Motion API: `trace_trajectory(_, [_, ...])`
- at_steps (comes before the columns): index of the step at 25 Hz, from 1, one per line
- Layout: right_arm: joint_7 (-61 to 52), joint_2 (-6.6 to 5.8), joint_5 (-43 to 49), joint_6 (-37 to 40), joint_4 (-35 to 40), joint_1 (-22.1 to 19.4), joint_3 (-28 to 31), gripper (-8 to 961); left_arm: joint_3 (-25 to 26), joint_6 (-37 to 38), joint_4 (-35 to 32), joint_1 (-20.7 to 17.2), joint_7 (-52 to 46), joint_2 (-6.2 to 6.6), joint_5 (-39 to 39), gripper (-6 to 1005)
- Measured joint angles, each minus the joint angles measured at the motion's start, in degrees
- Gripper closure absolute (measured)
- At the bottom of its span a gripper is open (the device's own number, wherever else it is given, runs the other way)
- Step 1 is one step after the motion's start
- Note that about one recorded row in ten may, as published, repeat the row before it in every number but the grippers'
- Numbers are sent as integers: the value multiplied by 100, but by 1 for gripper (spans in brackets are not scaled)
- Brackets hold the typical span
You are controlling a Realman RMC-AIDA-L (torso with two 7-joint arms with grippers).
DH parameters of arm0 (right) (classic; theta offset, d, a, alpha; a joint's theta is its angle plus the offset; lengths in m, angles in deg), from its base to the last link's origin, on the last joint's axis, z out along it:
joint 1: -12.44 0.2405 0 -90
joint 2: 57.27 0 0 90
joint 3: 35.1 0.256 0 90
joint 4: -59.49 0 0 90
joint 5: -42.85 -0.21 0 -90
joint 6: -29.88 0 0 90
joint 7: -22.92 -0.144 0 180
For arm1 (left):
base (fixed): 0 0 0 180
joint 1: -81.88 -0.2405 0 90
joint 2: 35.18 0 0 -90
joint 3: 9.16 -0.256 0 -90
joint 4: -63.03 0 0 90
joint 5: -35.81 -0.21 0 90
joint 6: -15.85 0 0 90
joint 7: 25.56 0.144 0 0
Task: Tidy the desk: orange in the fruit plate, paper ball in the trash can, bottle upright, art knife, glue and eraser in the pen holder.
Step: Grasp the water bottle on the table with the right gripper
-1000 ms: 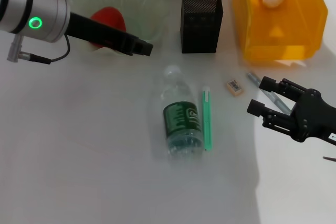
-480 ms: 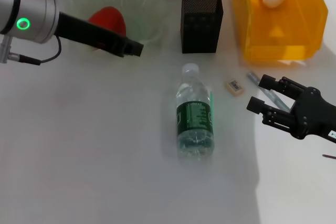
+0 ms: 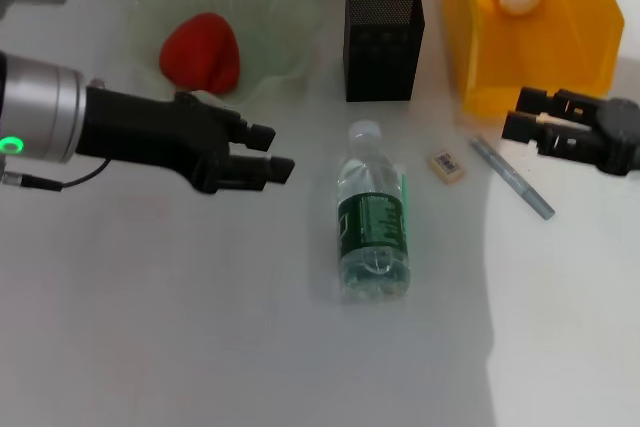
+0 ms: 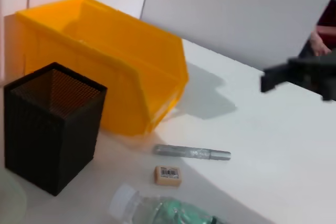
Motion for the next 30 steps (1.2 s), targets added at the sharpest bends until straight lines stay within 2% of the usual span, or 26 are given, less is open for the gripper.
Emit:
trace_trajectory(1, [0, 0, 0, 0, 0, 0, 0, 268, 30, 17, 59, -40, 221, 0, 43, 667])
trace_trajectory(4, [-1790, -141, 895, -22, 920, 368, -14, 269, 142, 58, 472, -147, 995, 5, 71, 549])
trace_trajectory(5, [-2962, -238, 1658, 18, 1437, 744, -44, 270, 176, 57, 639, -159, 1174, 18, 43, 510])
trace_trajectory(6, [-2962, -238, 1658, 18, 1437, 744, -44, 271, 200, 55, 734, -159, 1245, 33, 23, 466])
trace_trajectory(9, [-4143, -330, 2596, 156, 1754, 1389, -98, 272, 264, 63, 1010, -157, 1425, 93, -5, 333])
trace_trajectory(10, [-4496, -345, 3126, 243, 1721, 1888, -135, 273, 267, 68, 1027, -163, 1454, 97, -3, 288])
trace_trajectory(11, [-4496, -345, 3126, 243, 1721, 1888, -135, 273, 281, 75, 1043, -178, 1498, 106, -1, 244])
trace_trajectory(14, [-4753, -341, 4030, 225, 1383, 2675, -148, 275, 373, 110, 1021, -229, 1620, 110, 2, 291])
trace_trajectory(15, [-4856, -340, 4535, 182, 984, 3130, -151, 275, 429, 139, 1016, -244, 1684, 111, 3, 306])
trace_trajectory(16, [-4856, -340, 4535, 182, 984, 3130, -151, 276, 483, 175, 1014, -254, 1737, 111, 7, 322])
trace_trajectory(20, [-4938, -319, 5046, 35, 279, 3819, -163, 278, 795, 369, 1027, -281, 1918, 113, 12, 350])
trace_trajectory(23, [-5133, -254, 5301, -219, -8, 4076, -371, 280, 917, 407, 1042, -320, 1957, 114, 12, 347])
trace_trajectory(25, [-5400, -181, 5475, -662, -302, 4210, -830, 281, 948, 413, 1047, -339, 1962, 113, 20, 346])
trace_trajectory(26, [-5400, -181, 5475, -662, -302, 4210, -830, 281, 963, 416, 1047, -348, 1965, 113, 22, 346])
trace_trajectory(29, [-5486, -46, 5497, -1145, -588, 4282, -1026, 283, 977, 420, 1050, -367, 1971, 97, 26, 344])
trace_trajectory(30, [-5490, 52, 5502, -1467, -766, 4307, -1033, 283, 977, 421, 1050, -371, 1972, 87, 27, 343])
